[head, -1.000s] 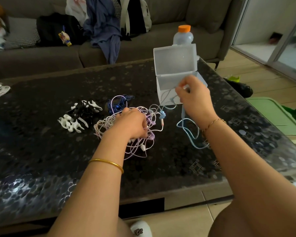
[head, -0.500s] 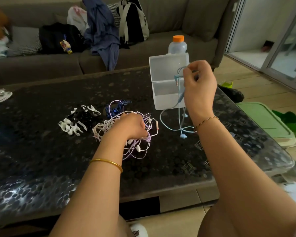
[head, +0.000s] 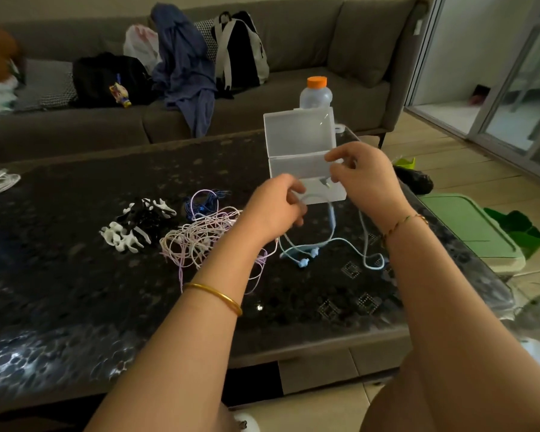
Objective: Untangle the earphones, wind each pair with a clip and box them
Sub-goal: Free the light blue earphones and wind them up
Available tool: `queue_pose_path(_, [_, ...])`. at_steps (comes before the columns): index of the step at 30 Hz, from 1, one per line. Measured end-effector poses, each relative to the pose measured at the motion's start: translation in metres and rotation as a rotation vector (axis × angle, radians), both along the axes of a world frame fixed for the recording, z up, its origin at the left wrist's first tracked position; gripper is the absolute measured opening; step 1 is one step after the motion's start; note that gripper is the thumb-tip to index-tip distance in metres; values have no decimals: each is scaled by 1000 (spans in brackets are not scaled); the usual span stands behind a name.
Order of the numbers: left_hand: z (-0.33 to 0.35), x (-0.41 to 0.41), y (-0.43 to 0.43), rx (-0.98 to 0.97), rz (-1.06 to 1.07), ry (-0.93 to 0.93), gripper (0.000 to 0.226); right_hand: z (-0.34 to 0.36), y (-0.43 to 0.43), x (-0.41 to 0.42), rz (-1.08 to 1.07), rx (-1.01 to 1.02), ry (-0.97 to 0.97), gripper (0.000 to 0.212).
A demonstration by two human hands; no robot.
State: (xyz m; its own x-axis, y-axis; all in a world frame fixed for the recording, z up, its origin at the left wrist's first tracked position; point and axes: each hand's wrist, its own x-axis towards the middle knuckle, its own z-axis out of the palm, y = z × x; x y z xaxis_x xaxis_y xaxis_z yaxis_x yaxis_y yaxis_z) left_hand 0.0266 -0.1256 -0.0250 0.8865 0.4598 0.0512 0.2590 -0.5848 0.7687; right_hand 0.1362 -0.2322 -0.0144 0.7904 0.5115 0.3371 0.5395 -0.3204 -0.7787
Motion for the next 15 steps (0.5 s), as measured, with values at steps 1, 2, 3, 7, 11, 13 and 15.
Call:
queue_pose_path(1, [0, 0, 0, -7, -53, 89, 28, -2, -2, 3, -32, 3, 2, 23])
queue_pose_path(2, [4, -1, 1, 3, -135, 202, 36, -3, -4, 6, -50, 14, 4, 23])
queue_pose_path(3, [9, -1, 2, 34, -221, 320, 43, -4, -5, 8, -53, 32, 3, 21])
queue_pose_path(7, [26, 3, 9, 127, -157, 235, 32, -1, -6, 8, 95, 61, 39, 13])
queue_pose_path(11, [18, 6, 18, -194, -8, -51, 15, -3, 8, 1, 240, 62, 65, 7])
queue_pose_path(13, [14, 4, 21, -341, -2, -57, 15, -7, 16, -2, 250, 72, 56, 9])
queue_pose_path(15, [12, 2, 24, -393, 30, -26, 11, -10, 22, -6, 241, 78, 47, 8])
